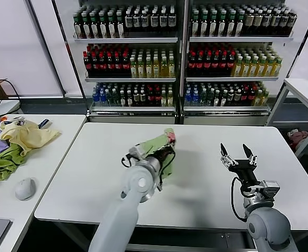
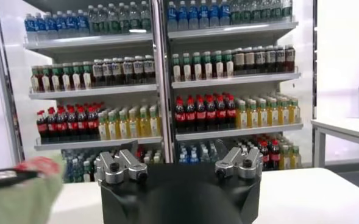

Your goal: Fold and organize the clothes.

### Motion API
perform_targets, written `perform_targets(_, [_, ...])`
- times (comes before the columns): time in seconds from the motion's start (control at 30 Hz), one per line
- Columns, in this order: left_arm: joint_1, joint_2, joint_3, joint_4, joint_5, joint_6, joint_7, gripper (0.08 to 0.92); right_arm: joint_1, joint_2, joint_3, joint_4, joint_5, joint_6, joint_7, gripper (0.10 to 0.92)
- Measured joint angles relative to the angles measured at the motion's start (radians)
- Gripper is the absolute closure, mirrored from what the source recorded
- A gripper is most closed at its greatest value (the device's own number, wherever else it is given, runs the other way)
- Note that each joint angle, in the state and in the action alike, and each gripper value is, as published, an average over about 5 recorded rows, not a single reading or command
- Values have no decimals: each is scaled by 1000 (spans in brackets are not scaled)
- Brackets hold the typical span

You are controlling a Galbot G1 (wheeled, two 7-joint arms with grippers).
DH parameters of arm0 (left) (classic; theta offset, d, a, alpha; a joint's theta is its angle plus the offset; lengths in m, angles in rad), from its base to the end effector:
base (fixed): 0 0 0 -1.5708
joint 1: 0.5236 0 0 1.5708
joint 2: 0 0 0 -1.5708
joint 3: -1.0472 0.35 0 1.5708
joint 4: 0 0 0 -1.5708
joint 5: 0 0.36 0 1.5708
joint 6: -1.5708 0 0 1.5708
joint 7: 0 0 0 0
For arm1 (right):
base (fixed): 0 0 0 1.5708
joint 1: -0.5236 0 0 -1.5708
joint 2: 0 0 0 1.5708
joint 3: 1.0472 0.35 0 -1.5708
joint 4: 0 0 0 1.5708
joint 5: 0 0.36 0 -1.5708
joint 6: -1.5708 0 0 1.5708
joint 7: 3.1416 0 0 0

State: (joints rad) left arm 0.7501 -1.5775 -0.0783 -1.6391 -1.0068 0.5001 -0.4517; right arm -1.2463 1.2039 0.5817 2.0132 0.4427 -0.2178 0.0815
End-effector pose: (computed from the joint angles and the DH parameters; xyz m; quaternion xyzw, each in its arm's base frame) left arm 0.4049 -0.1569 -0.2153 -0.1824 -0.9002 0.3152 0.2388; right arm 0.2836 -0.0879 -0.2368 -0.0199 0.9993 0.0303 0.0052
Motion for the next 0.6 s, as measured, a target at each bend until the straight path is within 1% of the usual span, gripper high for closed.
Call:
perform_targets(0.13, [-27, -17, 38, 61, 49, -23, 29, 721, 11, -2, -5, -14, 2, -1, -1, 203])
perform_targets(0.3, [-34, -24, 89, 89, 167, -59, 54, 583, 23, -4, -15, -29, -3, -5, -2, 203])
perform_targets(0.47, [-12, -10, 115, 68, 344, -96, 60, 436, 43, -9, -40, -53, -18, -19, 6, 203])
perform_targets(0.6, [30, 28, 100, 18, 466, -120, 58, 323, 70, 1, -82, -85, -42, -40, 20, 203])
